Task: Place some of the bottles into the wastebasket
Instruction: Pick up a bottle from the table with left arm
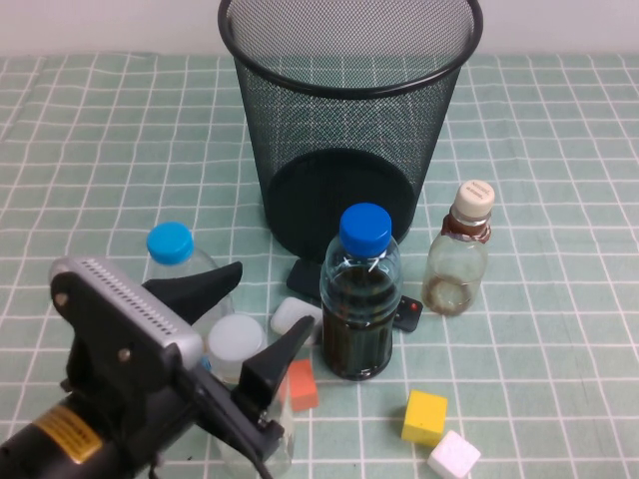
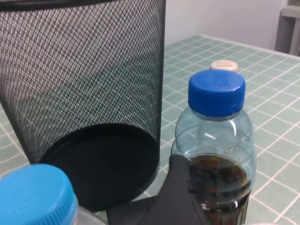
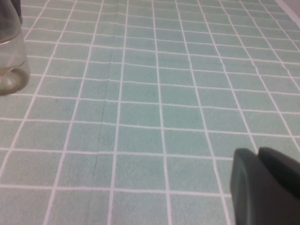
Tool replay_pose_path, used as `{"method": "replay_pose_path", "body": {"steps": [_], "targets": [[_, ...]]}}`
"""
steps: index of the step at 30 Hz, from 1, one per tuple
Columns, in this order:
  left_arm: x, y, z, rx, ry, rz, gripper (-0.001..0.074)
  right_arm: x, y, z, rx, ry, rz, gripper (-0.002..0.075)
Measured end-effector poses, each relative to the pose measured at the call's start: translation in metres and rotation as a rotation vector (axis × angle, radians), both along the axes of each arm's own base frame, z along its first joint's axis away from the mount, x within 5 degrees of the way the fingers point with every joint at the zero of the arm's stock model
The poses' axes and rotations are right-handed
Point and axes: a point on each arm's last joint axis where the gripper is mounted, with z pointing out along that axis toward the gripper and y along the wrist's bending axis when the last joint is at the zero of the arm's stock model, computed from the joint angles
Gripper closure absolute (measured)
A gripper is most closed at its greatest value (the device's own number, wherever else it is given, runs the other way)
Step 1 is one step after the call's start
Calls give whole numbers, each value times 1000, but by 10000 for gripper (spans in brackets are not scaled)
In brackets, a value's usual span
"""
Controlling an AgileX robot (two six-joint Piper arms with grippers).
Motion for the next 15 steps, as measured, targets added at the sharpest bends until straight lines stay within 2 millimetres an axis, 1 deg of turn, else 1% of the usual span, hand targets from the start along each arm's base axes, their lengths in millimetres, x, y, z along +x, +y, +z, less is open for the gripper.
{"method": "replay_pose_path", "body": {"steps": [5,12,15], "targets": [[5,-5,-7,19,13,17,221,0,0,0,0,0,0,734],[9,-6,-13,5,73,64,223,0,0,0,0,0,0,734],[9,-6,-17,15,105,62,256,0,0,0,0,0,0,734]]}}
